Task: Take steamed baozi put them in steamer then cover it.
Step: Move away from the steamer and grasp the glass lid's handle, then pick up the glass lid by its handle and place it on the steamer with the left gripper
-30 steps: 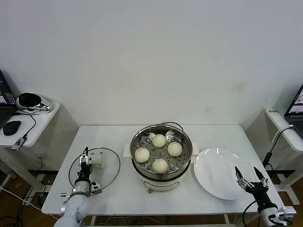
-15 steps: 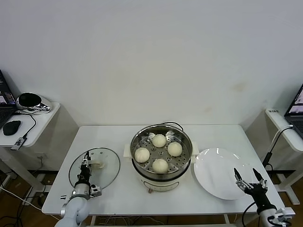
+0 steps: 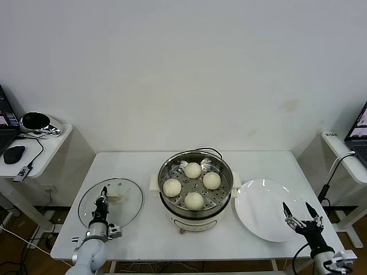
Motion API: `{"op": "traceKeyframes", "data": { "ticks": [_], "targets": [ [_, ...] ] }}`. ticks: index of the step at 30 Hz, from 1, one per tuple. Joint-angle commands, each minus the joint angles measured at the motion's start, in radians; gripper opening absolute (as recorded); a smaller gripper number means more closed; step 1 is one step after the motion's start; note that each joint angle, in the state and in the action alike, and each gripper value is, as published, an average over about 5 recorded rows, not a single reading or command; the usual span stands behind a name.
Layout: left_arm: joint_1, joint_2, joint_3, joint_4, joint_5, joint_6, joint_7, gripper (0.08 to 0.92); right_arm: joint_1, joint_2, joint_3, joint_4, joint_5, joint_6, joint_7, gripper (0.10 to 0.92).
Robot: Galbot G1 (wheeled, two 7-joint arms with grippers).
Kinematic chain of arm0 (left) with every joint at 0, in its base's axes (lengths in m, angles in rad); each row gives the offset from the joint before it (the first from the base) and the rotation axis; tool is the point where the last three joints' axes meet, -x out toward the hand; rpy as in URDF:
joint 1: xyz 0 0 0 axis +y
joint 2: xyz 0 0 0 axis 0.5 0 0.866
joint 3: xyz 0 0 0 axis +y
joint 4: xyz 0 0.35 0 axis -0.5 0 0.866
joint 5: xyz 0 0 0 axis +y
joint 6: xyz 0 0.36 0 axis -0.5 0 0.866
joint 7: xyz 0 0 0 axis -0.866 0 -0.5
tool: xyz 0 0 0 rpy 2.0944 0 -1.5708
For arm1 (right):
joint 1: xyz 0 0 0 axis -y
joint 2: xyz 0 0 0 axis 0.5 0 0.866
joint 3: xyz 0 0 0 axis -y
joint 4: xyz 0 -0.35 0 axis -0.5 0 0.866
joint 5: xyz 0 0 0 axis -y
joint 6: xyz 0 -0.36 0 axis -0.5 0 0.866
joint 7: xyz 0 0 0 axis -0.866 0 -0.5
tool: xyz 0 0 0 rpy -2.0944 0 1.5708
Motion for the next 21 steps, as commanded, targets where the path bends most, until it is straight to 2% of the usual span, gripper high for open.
{"op": "traceKeyframes", "data": {
  "ticks": [1, 6, 10, 14, 21],
  "targets": [
    [0.098, 0.044, 0.000, -0.303, -0.112, 0.153, 0.144, 0.143, 0.005, -0.001, -0.004, -0.004, 0.001, 0.003, 0.000, 0.823],
    [0.143, 0.091, 0.035, -0.476, -0.069, 0.409, 0.176, 0.143, 0.012, -0.003, -0.009, -0.005, 0.002, 0.005, -0.002, 0.823],
    [0.145, 0.083, 0.038, -0.586, -0.015, 0.558, 0.259, 0.143, 0.016, 0.001, -0.008, -0.004, 0.000, 0.002, 0.002, 0.823],
    [0.152, 0.058, 0.046, -0.714, 0.048, 0.599, 0.385, 0.143, 0.015, 0.006, -0.005, -0.004, -0.021, -0.004, 0.010, 0.823],
    [0.075, -0.002, 0.157, -0.758, 0.166, 0.600, 0.448, 0.143, 0.013, 0.012, -0.002, -0.001, -0.065, -0.018, 0.023, 0.823]
  ]
}}
